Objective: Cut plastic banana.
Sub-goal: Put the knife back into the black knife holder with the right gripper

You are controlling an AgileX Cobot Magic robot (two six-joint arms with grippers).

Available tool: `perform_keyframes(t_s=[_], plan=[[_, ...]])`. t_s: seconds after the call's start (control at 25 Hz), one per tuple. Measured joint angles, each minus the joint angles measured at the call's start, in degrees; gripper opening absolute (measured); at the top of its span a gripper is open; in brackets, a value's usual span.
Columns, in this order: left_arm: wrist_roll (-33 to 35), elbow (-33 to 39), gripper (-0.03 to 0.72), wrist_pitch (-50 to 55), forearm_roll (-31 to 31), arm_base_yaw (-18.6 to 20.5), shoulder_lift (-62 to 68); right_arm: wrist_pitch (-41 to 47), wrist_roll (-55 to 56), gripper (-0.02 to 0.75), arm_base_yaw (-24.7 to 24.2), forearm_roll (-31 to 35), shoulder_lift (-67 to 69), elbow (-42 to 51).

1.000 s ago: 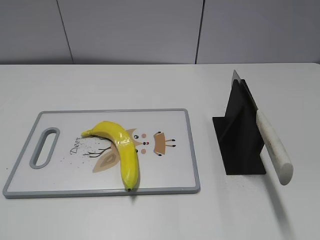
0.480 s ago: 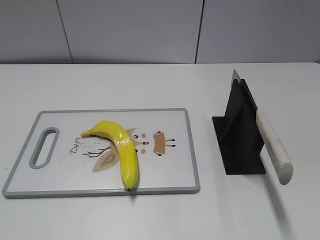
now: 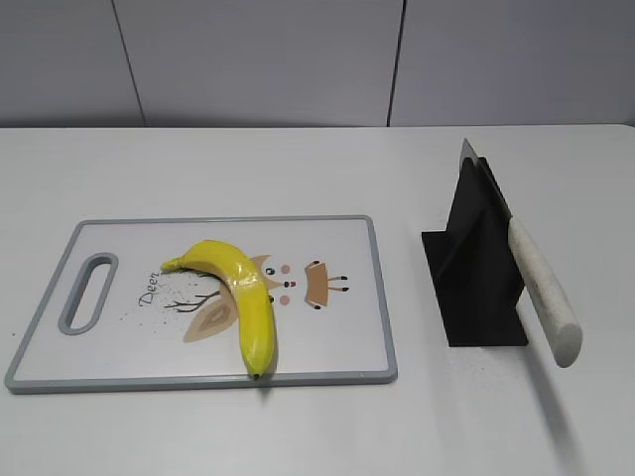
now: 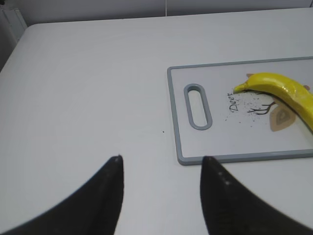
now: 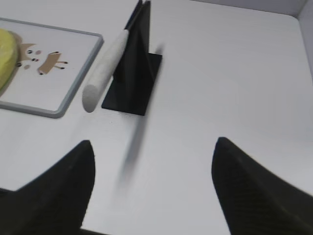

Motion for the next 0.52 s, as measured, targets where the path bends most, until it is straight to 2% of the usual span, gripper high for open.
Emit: perform_keyframes(t_s=[0.12,0.52], plan=[[0.0,0.0,0.492,0.0,0.0,0.0,0.0,0.0,0.0,0.589,-3.3,0.0,0.0,0.0],[0.0,0.0,0.492,0.0,0.0,0.0,0.0,0.0,0.0,0.589,-3.7,0.0,0.0,0.0]])
